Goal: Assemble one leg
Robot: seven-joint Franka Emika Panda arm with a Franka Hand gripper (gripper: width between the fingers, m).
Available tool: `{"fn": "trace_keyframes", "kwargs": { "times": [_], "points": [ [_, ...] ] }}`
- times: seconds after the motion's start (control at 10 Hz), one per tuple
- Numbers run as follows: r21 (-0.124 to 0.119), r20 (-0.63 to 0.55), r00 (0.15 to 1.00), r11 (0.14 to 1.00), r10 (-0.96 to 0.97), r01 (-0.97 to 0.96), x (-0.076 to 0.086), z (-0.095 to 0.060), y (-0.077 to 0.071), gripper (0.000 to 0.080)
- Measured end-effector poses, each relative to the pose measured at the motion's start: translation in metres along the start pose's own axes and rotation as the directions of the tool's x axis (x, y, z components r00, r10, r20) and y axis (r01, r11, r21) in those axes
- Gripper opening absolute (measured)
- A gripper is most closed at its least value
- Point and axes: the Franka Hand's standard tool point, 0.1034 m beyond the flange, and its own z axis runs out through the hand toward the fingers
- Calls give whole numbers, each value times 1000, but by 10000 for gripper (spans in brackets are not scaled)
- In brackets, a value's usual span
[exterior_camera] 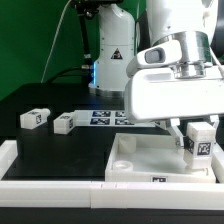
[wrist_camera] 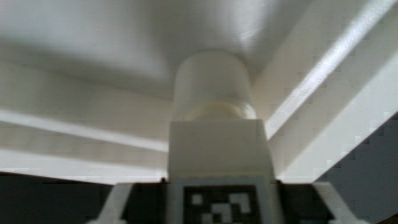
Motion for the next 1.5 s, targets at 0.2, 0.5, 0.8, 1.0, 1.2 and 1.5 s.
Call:
{"fn": "trace_keyframes", "kwargs": {
  "times": [0.2,0.5,0.8,1.0,1.2,1.5],
  "points": [
    [0,0,1000,1000,0,0,0,0,0,554],
    [0,0,1000,1000,0,0,0,0,0,629],
    [5,15,1000,1000,-4,4,14,-16,1,649],
    [11,46,999,1000,-3,2,22,-27,4,649],
    [16,63,998,1000,-4,3,20,-25,2,649],
    [54,303,952,997,44,-63,14,-21,-7,649]
  ]
}}
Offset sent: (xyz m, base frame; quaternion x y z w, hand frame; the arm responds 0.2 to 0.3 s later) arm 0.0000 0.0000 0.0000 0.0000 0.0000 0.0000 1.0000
